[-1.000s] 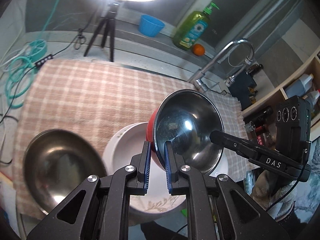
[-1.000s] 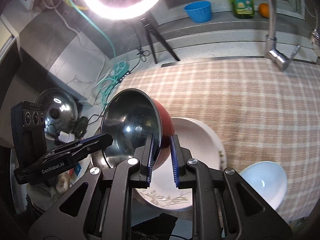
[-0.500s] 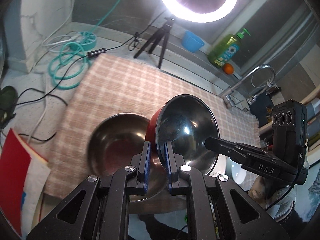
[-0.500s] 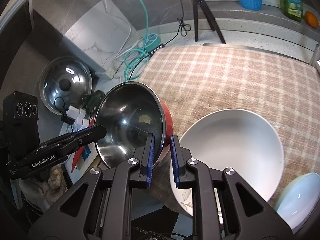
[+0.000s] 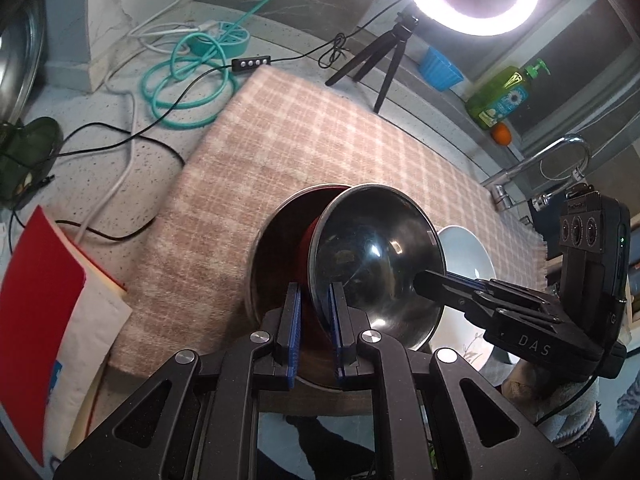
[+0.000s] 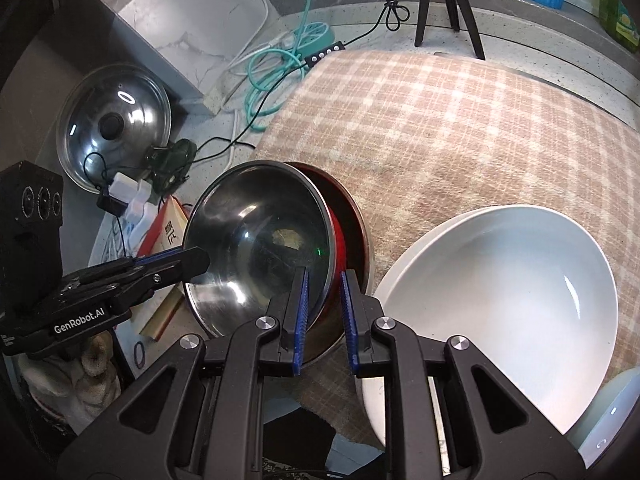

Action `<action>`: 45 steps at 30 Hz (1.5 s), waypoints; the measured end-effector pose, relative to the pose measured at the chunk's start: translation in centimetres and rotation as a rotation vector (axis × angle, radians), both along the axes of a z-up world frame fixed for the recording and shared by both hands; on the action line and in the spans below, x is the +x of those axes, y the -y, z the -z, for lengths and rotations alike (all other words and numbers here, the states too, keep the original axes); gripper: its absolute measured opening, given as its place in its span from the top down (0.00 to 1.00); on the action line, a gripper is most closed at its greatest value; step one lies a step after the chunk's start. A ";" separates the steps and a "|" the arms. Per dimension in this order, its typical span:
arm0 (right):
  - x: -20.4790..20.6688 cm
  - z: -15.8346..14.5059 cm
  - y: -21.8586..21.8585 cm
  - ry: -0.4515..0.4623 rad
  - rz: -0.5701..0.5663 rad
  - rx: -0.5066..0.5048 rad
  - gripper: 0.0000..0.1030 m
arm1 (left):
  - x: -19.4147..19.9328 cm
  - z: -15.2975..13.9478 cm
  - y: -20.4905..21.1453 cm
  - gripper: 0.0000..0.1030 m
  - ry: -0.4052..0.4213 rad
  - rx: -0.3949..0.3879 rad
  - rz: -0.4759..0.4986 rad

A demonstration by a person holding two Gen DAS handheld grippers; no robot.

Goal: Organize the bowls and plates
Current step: 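Carry the red bowl and lower it into the large steel bowl, then open the left gripper and withdraw from the nested bowls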

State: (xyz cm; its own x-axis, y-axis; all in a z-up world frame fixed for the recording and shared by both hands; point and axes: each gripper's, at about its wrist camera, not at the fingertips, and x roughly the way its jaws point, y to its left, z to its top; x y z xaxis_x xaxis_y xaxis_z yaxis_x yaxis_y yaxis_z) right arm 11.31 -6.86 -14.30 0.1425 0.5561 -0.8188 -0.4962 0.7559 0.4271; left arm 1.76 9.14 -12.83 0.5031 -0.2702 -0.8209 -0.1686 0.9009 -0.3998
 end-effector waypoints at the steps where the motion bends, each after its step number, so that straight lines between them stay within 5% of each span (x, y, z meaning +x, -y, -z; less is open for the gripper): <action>1: 0.0 0.1 -0.2 0.000 -0.004 -0.007 0.84 | 0.0 0.1 -0.1 0.89 -0.002 0.004 0.000; 28: 0.3 0.5 -1.6 0.041 -0.035 -0.074 0.82 | 0.8 1.7 0.3 0.89 -0.051 0.082 0.015; 36: 0.1 -0.4 -1.4 0.059 -0.037 -0.025 0.54 | 0.9 1.1 0.3 0.78 -0.036 0.090 0.016; 45: -0.1 -2.3 0.4 0.088 0.001 0.027 0.37 | 0.8 -0.4 0.7 0.76 0.004 0.093 0.020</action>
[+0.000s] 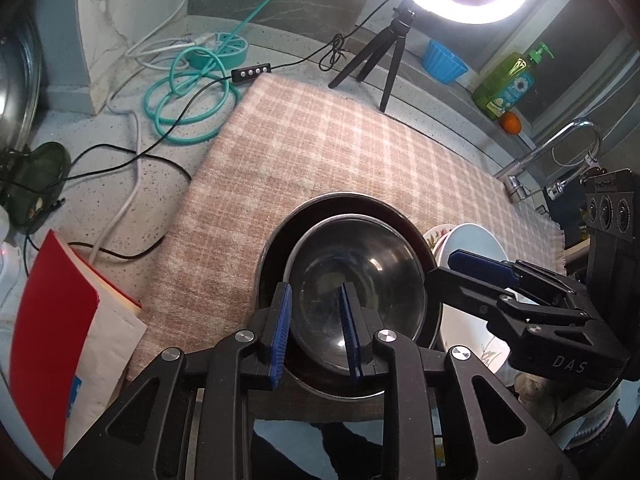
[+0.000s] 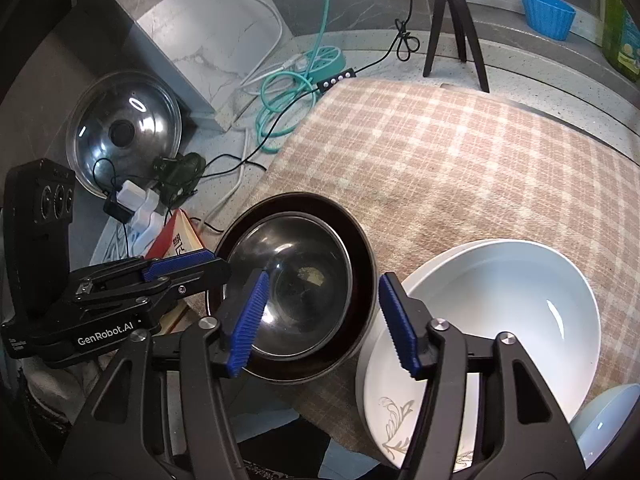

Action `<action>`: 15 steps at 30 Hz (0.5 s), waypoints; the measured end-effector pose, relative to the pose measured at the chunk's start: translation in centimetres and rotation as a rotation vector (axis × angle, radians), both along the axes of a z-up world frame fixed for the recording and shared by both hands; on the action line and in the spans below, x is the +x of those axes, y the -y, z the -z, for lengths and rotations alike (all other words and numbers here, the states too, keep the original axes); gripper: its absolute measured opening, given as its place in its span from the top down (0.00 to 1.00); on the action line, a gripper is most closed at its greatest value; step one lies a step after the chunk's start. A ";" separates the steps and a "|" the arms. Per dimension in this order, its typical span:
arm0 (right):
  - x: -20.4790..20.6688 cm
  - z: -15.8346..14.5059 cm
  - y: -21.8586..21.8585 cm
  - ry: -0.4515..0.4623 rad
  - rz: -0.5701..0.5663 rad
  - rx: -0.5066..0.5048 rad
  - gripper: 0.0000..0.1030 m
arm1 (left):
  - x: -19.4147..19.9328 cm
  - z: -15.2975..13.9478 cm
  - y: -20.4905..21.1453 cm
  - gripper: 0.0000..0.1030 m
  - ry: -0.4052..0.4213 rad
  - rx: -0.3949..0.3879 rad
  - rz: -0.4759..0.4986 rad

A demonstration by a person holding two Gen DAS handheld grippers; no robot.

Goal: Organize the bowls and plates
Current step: 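Open the left gripper and withdraw from the nested bowls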

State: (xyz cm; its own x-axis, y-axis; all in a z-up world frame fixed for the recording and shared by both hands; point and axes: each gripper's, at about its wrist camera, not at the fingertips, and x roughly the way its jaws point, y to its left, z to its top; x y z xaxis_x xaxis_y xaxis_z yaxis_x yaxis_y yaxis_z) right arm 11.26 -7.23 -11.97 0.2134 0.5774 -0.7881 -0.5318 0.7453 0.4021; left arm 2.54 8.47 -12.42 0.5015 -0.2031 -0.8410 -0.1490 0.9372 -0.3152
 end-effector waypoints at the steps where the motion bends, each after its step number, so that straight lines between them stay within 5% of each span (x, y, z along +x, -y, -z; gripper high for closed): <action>1: 0.0 -0.2 0.3 0.004 0.006 0.003 0.35 | 0.0 -0.1 0.1 0.74 0.003 0.000 0.001; 5: -0.2 -1.0 2.0 0.032 0.039 0.001 0.27 | -0.1 -0.7 0.6 0.71 0.016 0.011 0.011; 7: -0.3 -1.3 3.0 0.045 0.059 -0.003 0.17 | -0.2 -1.1 1.0 0.52 0.027 0.028 0.014; 9: -0.3 -1.6 4.3 0.054 0.083 -0.003 0.14 | -0.2 -1.6 1.5 0.43 0.046 0.062 0.014; 15: 0.1 -1.8 8.5 0.032 0.172 0.012 0.13 | 0.2 -1.9 3.3 0.42 0.049 0.082 0.048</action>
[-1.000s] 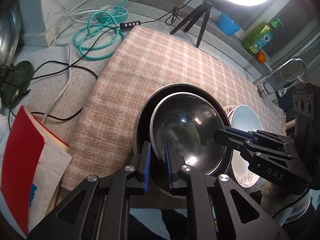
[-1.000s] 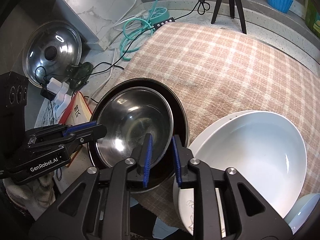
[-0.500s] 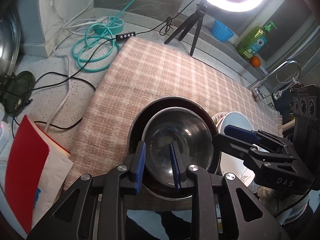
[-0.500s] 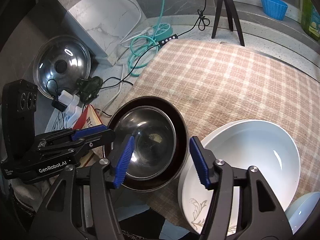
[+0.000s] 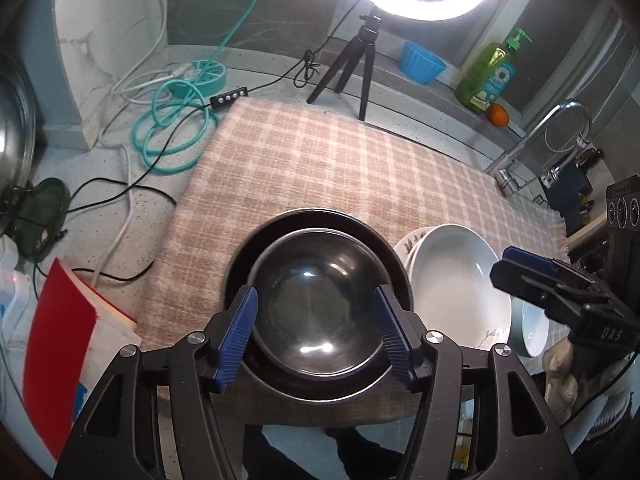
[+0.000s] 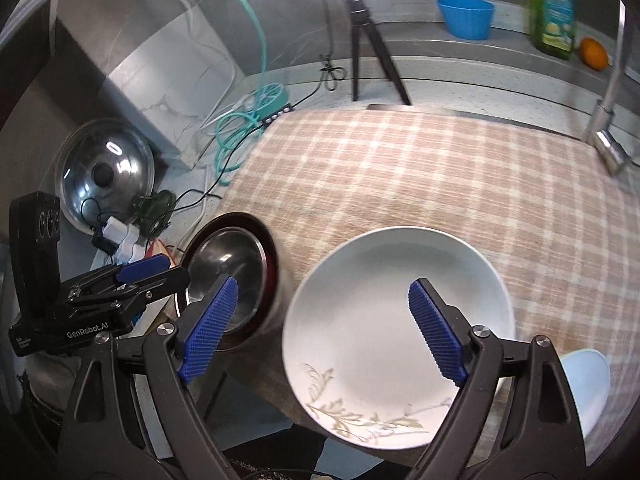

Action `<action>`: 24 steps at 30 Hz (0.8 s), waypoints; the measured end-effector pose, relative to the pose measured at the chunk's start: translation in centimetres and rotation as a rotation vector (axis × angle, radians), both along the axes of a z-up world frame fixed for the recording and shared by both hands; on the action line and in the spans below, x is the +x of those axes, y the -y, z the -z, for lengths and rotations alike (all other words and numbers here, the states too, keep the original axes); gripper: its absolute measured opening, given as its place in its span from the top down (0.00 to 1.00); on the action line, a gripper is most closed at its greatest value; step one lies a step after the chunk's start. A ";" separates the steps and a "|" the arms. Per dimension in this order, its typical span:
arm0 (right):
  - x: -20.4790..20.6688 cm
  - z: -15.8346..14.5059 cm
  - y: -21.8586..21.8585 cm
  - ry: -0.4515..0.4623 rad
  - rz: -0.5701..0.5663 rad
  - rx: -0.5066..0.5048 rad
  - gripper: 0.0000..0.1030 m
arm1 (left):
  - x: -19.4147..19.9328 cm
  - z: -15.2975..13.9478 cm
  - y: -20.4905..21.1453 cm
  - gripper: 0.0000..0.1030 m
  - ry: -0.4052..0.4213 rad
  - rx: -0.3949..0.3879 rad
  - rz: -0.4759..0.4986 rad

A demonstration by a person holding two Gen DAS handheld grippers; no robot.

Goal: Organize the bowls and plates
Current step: 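Open the left gripper and withdraw from the nested bowls, then move the left gripper to the small pale blue bowl and close on its rim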

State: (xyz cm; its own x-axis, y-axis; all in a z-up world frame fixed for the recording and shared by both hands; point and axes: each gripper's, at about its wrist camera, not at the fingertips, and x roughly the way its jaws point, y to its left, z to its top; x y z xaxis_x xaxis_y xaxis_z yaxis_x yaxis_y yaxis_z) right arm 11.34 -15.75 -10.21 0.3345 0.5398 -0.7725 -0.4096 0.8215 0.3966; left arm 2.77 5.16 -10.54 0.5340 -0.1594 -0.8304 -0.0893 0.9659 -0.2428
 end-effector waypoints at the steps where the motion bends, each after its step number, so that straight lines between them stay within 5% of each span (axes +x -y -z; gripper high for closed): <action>1: 0.0 0.0 0.7 -0.003 0.016 0.004 0.13 | 0.0 0.0 0.3 0.42 0.001 0.001 0.007; 24: -2.7 1.1 18.4 -0.039 0.346 -0.023 0.13 | 2.0 -0.2 13.9 0.42 0.008 -0.027 0.306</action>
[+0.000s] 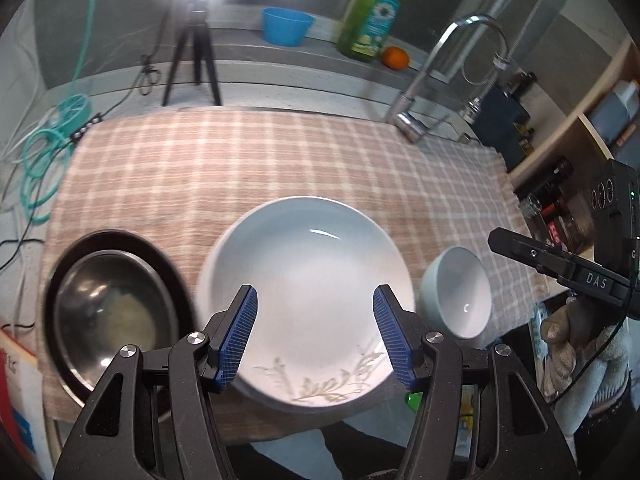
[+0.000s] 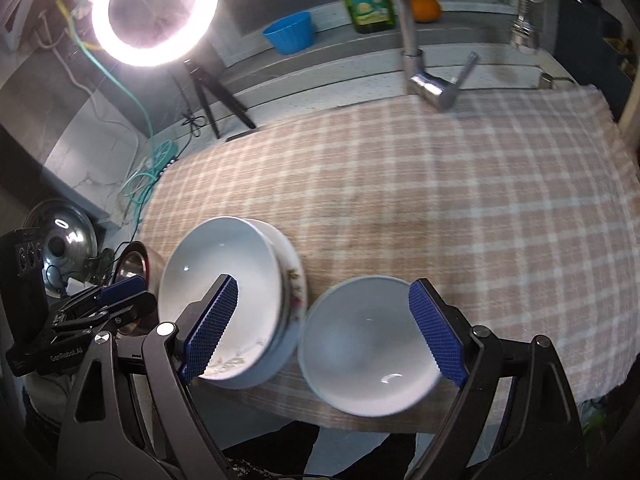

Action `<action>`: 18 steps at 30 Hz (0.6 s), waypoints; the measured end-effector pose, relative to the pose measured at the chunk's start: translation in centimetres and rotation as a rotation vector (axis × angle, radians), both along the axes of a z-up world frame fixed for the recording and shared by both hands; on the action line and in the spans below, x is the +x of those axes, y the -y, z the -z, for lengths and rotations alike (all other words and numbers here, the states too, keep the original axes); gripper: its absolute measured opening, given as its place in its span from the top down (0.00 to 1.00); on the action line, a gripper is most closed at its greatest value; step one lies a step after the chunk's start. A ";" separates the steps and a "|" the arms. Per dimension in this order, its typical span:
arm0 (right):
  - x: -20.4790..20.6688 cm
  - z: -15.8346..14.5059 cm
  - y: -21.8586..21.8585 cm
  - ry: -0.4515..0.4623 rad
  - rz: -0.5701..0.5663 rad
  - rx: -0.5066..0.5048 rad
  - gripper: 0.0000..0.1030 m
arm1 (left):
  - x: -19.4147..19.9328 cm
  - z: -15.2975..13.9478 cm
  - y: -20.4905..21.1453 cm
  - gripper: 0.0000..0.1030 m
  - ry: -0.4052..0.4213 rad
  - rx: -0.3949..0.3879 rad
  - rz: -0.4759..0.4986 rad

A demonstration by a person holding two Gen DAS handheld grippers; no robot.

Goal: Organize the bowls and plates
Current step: 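Move the left gripper to the small pale blue bowl and close on its rim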

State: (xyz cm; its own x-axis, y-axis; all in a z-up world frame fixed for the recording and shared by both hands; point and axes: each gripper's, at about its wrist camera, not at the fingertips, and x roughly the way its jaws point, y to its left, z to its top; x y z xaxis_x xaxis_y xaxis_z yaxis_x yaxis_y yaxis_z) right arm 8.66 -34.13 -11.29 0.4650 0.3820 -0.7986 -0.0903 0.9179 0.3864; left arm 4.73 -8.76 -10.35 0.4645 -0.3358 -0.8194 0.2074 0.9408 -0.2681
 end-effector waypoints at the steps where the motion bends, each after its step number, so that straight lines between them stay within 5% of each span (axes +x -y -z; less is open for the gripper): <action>1: -0.1 0.3 0.7 -0.007 0.010 -0.001 0.13 | 0.0 0.1 0.8 0.42 -0.004 -0.001 0.017; 18: -2.5 3.3 6.4 -0.061 0.075 0.010 0.13 | 0.2 2.1 10.2 0.42 -0.068 -0.026 0.242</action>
State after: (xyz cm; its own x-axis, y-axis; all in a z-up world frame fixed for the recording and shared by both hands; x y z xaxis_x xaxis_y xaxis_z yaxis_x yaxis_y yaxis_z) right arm 6.15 -40.54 -14.60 0.4436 0.3554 -0.8228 0.0029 0.9175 0.3978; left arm 4.89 -18.98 -12.48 0.3122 -0.4518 -0.8357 0.4065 0.8586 -0.3123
